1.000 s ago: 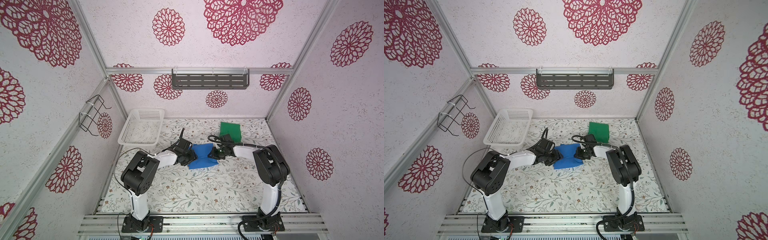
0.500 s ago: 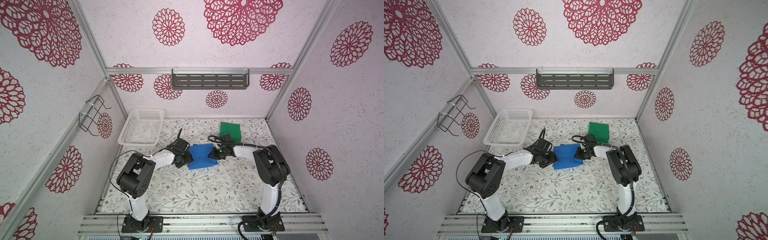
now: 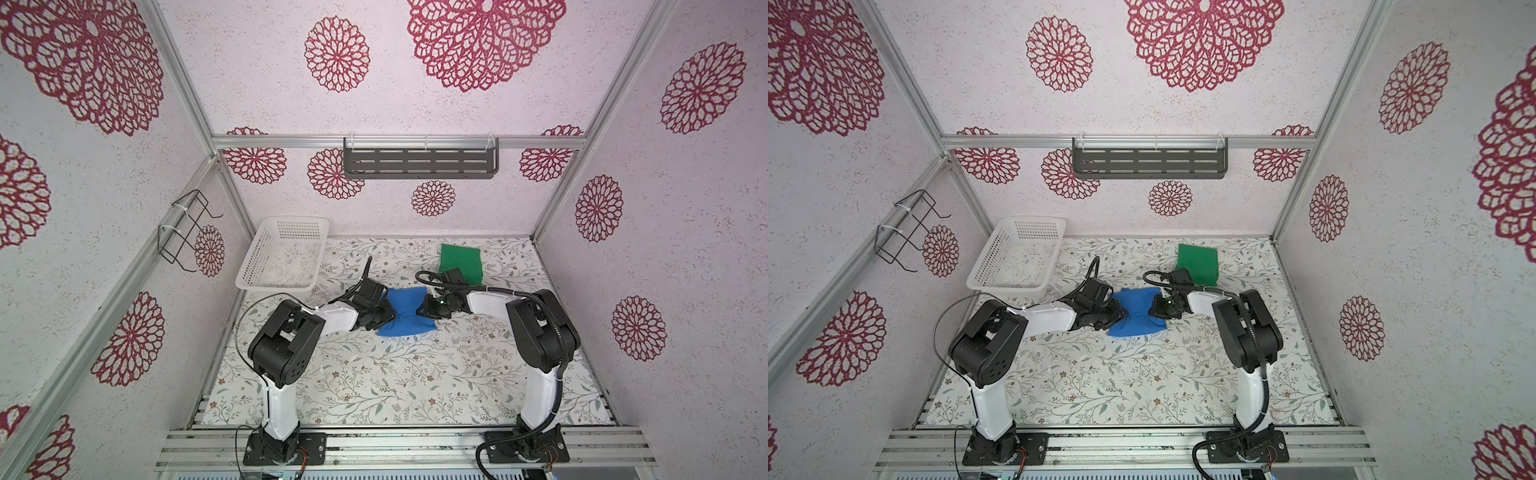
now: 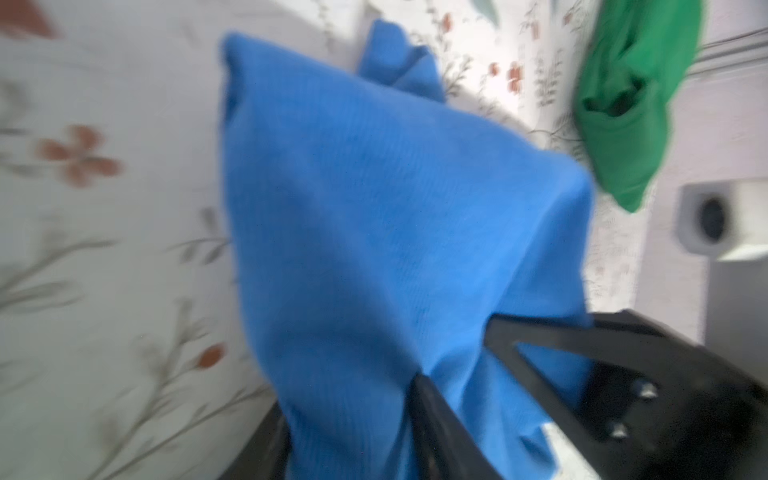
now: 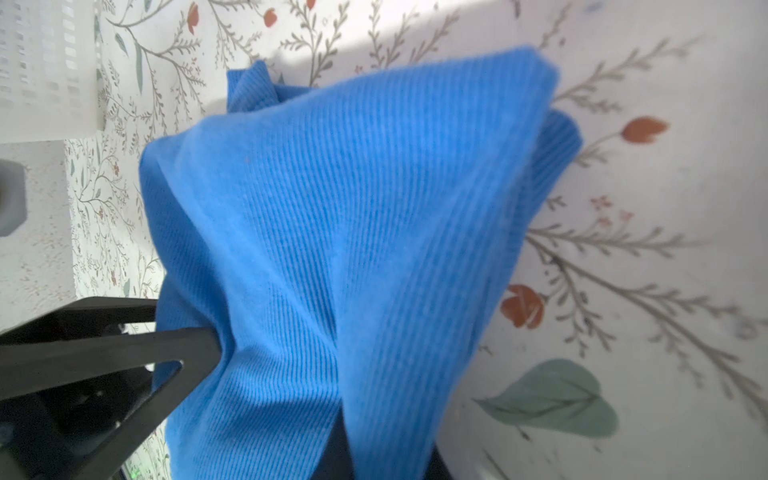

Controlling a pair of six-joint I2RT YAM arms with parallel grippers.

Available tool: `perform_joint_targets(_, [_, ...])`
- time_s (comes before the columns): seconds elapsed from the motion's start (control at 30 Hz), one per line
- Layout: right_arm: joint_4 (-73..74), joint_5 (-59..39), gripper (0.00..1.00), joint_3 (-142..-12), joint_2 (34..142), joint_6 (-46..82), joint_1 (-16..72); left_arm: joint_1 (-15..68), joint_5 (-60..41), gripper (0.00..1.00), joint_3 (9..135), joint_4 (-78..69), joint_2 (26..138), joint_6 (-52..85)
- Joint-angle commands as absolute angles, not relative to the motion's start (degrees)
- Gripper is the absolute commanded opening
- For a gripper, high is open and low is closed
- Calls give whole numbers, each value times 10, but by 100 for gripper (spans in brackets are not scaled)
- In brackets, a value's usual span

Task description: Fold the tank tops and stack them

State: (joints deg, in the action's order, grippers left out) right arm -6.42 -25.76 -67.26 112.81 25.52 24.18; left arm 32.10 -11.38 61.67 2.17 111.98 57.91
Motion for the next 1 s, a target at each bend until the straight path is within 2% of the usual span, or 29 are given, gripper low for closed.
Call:
perform_joint_targets(0.0, [-78, -256, 4, -669, 1119, 254, 240, 337, -124, 26, 603, 71, 1185, 596])
perform_joint_targets(0.03, [-73, -258, 0, -667, 1116, 256, 240, 339, -123, 18, 611, 74, 1187, 594])
perform_joint_targets(0.1, [-67, -255, 0, -666, 1110, 257, 239, 338, -118, 3, 631, 91, 1185, 585])
perform_joint_targets(0.13, [-67, -254, 0, -669, 1105, 255, 238, 338, -114, 0, 645, 105, 1182, 577])
perform_joint_targets(0.33, [-105, -241, 0, -718, 1073, 220, 221, 337, -92, 0, 775, 194, 1176, 512])
perform_joint_targets(0.5, [-128, -224, 0, -760, 1050, 176, 191, 338, -94, 0, 920, 219, 1217, 451])
perform_joint_targets(0.7, [-131, -234, 0, -791, 1039, 156, 144, 336, -113, 0, 1096, 237, 1307, 399])
perform_joint_targets(0.97, [-131, -255, 0, -854, 1068, 138, 79, 338, -220, 0, 1332, 211, 1466, 344])
